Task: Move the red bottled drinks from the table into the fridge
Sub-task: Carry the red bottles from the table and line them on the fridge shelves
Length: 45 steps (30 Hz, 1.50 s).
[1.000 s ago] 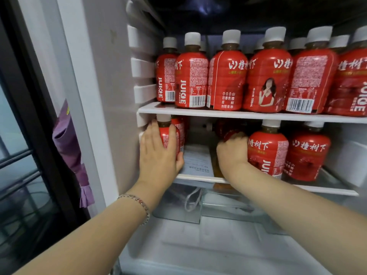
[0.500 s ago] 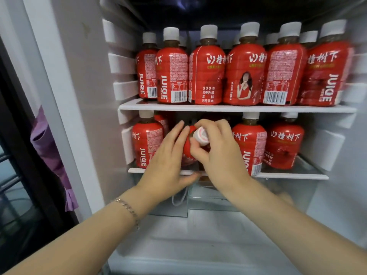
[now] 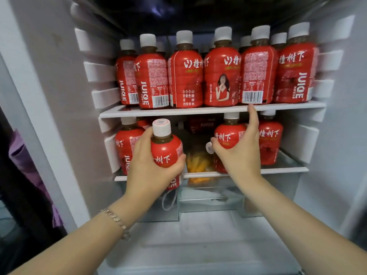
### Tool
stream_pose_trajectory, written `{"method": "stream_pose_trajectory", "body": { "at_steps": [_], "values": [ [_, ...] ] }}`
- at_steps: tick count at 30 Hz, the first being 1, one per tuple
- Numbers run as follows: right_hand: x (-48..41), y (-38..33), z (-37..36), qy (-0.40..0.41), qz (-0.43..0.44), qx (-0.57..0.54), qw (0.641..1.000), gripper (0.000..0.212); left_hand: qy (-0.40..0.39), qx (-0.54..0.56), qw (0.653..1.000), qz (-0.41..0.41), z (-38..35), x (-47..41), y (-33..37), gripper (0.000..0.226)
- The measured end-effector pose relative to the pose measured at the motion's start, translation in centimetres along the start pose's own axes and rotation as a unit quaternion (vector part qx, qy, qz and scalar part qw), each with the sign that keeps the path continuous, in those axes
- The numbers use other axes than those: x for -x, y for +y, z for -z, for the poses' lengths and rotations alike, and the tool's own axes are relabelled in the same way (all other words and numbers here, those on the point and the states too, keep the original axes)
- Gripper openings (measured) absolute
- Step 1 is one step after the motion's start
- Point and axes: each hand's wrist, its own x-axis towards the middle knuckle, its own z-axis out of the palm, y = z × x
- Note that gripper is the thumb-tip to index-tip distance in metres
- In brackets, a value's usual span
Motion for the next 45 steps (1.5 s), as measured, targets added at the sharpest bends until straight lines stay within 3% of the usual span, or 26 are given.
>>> {"method": "stream_pose_trajectory", "body": {
  "at_steps": [7,9,12,15,18,25,29,32,36,45],
  "values": [
    [0.4,0.0,-3.2,-0.042,-0.005,-0.062,0.997,0.122,0.014,-0.004,1.0,0.028,1.2,-0.1,-0.2,0.077],
    [1.2,-0.4,-4.9,-0.035,-0.045,-0.108,0.993,0.121,0.012,-0.006,1.0,0.028,1.2,-0.1,-0.1,0.076],
    [1.9,-0.5,-6.6,-0.075,-0.084,-0.084,0.99,0.094,0.012,-0.001,0.999,0.032,1.3,0.0,0.1,0.074],
    [0.7,-0.9,-7.5,-0.234,-0.1,-0.004,0.967,0.076,0.019,-0.005,0.999,0.032,1.4,0.1,0.0,0.072],
    [-1.4,-1.6,-8.4,-0.318,-0.132,0.142,0.928,0.07,0.011,-0.013,0.999,0.039,1.3,0.1,0.1,0.075],
    [-2.7,-1.1,-10.7,-0.336,-0.115,0.066,0.932,0.027,0.022,-0.039,0.998,0.052,1.2,0.0,0.6,0.079],
    [-2.5,0.0,-9.0,-0.393,-0.065,0.046,0.916,0.033,0.013,-0.049,0.997,0.057,0.8,0.0,0.8,0.077],
    [-2.1,0.6,-6.1,-0.328,-0.016,0.035,0.944,0.042,0.003,-0.083,0.994,0.065,0.1,-0.5,1.1,0.072],
    [-2.6,1.3,-2.9,-0.236,0.063,0.107,0.964,0.035,-0.016,-0.099,0.992,0.078,-0.6,-1.8,1.1,0.066],
    [-2.9,2.8,-2.0,-0.236,0.184,0.236,0.925,0.03,-0.046,-0.168,0.982,0.077,-1.7,-2.9,1.1,0.071]
  ]
}}
